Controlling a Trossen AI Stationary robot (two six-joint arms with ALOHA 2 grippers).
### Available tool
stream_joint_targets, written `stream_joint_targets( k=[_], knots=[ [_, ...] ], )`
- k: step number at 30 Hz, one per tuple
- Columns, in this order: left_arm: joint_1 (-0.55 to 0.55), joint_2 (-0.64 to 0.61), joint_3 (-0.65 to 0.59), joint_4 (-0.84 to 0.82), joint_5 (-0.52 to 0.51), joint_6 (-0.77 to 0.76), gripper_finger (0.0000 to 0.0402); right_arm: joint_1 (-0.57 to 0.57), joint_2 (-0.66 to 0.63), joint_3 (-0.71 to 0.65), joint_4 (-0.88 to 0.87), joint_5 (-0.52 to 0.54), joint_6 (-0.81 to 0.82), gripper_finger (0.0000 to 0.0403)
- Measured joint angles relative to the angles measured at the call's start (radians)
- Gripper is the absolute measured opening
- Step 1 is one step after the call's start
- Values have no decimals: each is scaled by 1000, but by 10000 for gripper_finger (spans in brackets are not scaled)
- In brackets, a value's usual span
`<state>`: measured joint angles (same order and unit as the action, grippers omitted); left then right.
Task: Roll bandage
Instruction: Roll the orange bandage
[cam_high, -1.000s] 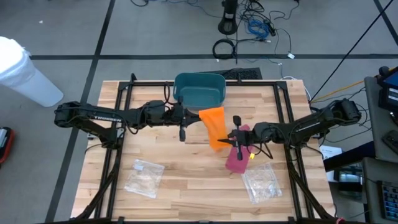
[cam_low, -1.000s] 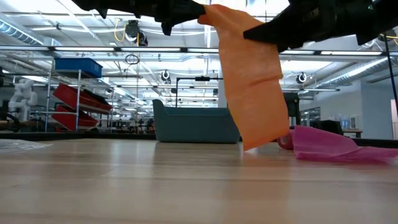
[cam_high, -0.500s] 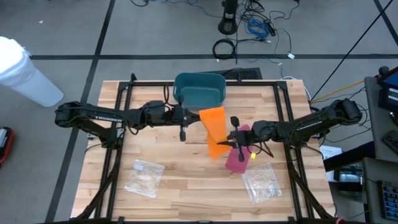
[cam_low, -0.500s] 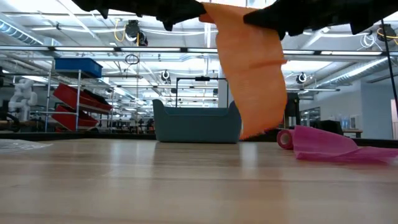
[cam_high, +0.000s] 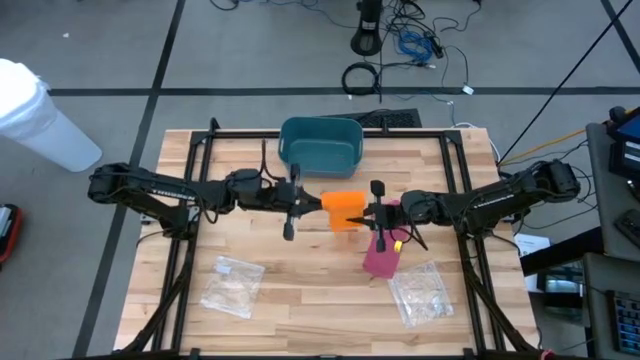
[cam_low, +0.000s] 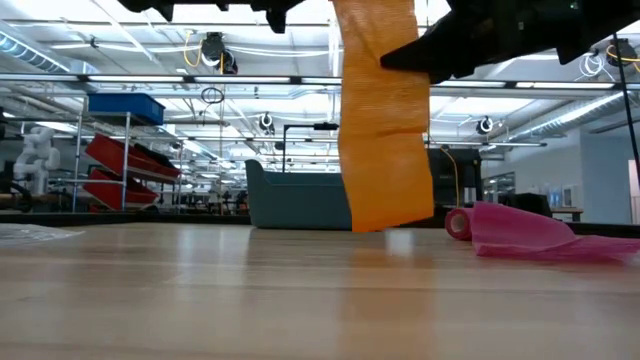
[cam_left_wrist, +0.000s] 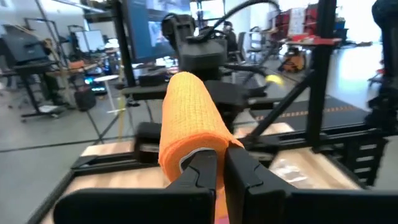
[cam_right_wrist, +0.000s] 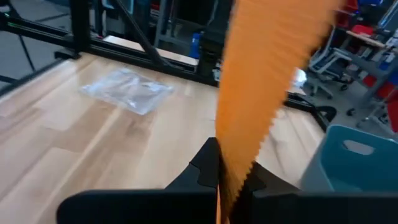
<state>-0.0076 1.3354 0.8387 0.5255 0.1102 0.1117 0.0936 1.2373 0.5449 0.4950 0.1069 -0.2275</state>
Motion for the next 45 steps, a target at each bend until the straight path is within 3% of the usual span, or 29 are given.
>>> stream_joint_targets(
  k=[15, 22, 29, 33, 38, 45],
  knots=[
    [-67, 0, 0, -111, 11, -99, 5, -46, 0, 0, 81, 207, -189, 0],
    [-67, 0, 0, -185, 74, -134, 5, -46, -5, 0, 183, 279, -401, 0],
    [-86, -1, 0, -201, 97, -132, 5, -45, -5, -1, 296, 280, -578, 0],
    [-88, -1, 0, -169, 74, -131, 5, -45, -6, -1, 256, 281, -491, 0],
    [-88, -1, 0, -100, 69, -79, 9, -46, -6, -1, 83, 272, -274, 13],
    [-75, -1, 0, -64, 43, -53, 8, -46, -6, -1, -138, 74, -23, 82]
  ],
)
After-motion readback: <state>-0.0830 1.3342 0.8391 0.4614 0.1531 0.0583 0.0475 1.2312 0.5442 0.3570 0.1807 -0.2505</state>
